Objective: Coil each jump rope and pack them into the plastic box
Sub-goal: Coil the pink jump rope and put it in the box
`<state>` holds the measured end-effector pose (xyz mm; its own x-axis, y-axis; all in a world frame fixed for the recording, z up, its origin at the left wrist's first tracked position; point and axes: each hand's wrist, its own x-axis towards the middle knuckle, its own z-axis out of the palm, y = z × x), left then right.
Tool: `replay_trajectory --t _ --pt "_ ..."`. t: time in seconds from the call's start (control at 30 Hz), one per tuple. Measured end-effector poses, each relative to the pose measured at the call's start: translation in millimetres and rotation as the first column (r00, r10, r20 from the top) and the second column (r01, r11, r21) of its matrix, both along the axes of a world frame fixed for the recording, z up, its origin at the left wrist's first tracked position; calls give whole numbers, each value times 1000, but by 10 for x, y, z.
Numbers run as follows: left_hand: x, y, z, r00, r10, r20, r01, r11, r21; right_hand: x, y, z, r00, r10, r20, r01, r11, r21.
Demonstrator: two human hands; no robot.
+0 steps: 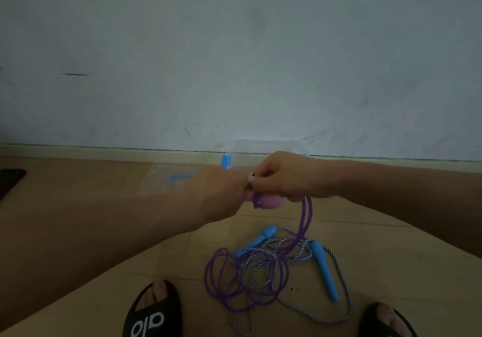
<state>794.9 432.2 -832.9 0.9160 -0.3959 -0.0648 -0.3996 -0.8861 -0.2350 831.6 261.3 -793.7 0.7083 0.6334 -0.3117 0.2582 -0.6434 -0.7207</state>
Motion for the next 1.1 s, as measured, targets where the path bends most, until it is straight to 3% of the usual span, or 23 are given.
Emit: replay_trajectory --t 0.1,0.2,0.33,0.47,0.6,0.7,0.77,0.83,0.97,1.03,1.1 --pt "-28 -15 -38 983 -184 -24 185 962 198 69 -19 68 991 98 94 -94 994 -50" --pt "-50 -17 19 988 -151 -30 152 988 19 138 -57 72 978 44 204 -45 999 1" --pt "-84 -67 87 967 -242 73 249 962 -109 247 -52 12 910 -1 415 -4 1000 11" --pt "-50 -51 204 932 -310 189 348 910 -224 332 -101 17 881 -94 465 70 995 69" --pt "-94 -57 291 932 -334 140 362 864 -349 332 -99 -156 913 -239 330 206 970 132" --pt "-97 -75 327 969 -192 156 247 796 -552 246 -203 -518 948 -288 137 258 945 203" --pt "-40 -84 296 995 -49 83 90 783 -616 117 -153 -634 900 -435 -38 420 839 345" --pt "9 -71 212 1000 18 20 -3 810 -586 -93 -27 -619 817 -527 -234 577 734 359" --pt "204 228 135 971 229 -61 -226 816 -532 -491 47 -545 817 -430 -383 531 821 210" --pt "258 424 109 957 289 -40 -276 852 -446 -562 43 -406 853 -384 -354 466 865 184" --pt "220 490 56 960 279 -29 -274 912 -304 -563 88 -255 958 -279 -65 285 953 107"
